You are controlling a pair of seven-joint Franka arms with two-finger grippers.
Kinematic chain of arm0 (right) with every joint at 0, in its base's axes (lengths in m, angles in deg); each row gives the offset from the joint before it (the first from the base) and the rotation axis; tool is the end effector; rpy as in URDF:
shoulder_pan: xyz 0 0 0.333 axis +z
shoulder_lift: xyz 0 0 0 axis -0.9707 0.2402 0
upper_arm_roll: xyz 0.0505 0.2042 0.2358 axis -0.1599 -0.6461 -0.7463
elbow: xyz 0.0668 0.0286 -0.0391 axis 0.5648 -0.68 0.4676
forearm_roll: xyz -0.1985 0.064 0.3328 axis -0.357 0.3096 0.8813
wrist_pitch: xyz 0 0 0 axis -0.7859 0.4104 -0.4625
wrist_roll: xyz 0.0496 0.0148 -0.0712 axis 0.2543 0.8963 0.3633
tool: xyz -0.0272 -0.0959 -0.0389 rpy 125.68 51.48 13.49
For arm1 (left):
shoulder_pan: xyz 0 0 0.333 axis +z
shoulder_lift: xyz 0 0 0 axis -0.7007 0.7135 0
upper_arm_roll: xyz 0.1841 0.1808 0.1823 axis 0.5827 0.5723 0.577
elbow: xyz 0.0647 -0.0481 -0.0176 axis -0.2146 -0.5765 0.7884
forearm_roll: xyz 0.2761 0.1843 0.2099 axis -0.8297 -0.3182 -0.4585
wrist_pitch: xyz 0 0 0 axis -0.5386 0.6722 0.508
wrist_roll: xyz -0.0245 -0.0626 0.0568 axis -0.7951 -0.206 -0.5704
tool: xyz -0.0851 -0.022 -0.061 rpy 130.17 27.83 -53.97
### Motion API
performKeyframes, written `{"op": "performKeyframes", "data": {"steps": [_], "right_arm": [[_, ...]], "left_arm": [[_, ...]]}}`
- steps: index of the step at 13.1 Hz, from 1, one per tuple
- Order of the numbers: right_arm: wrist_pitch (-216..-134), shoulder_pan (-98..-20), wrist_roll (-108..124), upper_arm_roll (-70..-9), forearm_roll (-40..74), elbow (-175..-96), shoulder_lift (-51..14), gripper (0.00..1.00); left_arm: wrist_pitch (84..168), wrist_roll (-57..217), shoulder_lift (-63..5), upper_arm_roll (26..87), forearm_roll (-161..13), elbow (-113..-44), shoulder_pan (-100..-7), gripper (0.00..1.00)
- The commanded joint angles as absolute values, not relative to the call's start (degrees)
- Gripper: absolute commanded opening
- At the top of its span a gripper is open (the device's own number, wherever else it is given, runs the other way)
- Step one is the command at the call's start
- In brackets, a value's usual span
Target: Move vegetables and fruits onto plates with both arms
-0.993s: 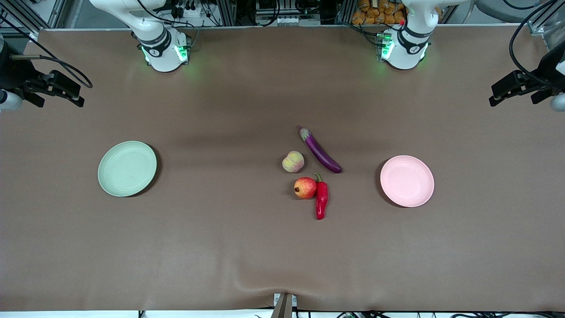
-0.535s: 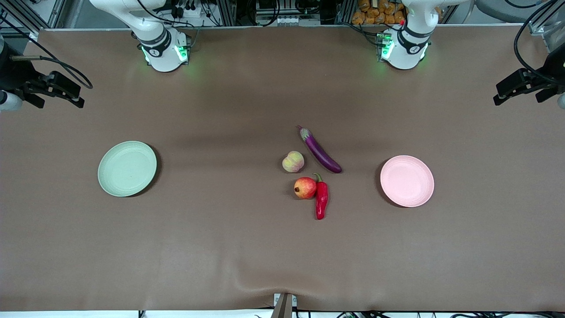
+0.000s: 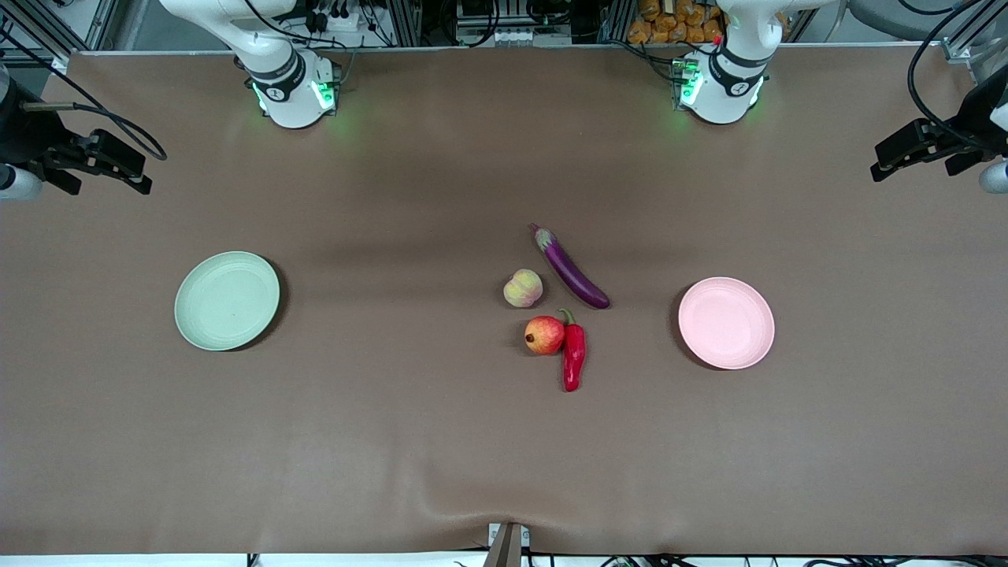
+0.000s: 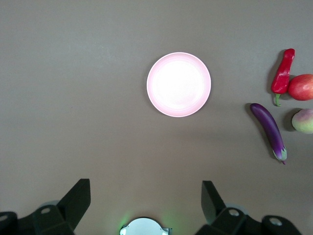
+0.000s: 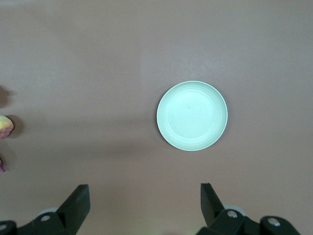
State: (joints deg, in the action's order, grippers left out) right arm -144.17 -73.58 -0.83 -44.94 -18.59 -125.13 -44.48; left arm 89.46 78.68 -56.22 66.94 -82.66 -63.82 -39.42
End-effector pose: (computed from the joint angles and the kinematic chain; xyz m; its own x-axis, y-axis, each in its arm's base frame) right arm 0.5292 0.0293 0.6561 0.9997 -0.0172 -0.0182 -0.0176 -0.9995 -0.0246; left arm 0.5276 -0.0274 0.6612 0.9943 0.0855 -0.0643 0.0848 -0.9963 -0.0132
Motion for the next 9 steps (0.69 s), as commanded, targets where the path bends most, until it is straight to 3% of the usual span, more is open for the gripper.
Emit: {"op": "performKeyframes", "data": {"steps": [1,9], "right_arm": [[-144.4,-73.5,-0.9,-44.8,-17.6,-125.4,-44.7,1.0],[-144.4,-73.5,-0.9,-44.8,-17.6,-125.4,-44.7,1.0]], "left_arm": [[88.5,77.5,-56.5,66.7,-81.9,-63.6,-39.1,1.0],[88.8,77.4,-56.5,66.6,-81.7,-64.9,-39.2,1.0]]}}
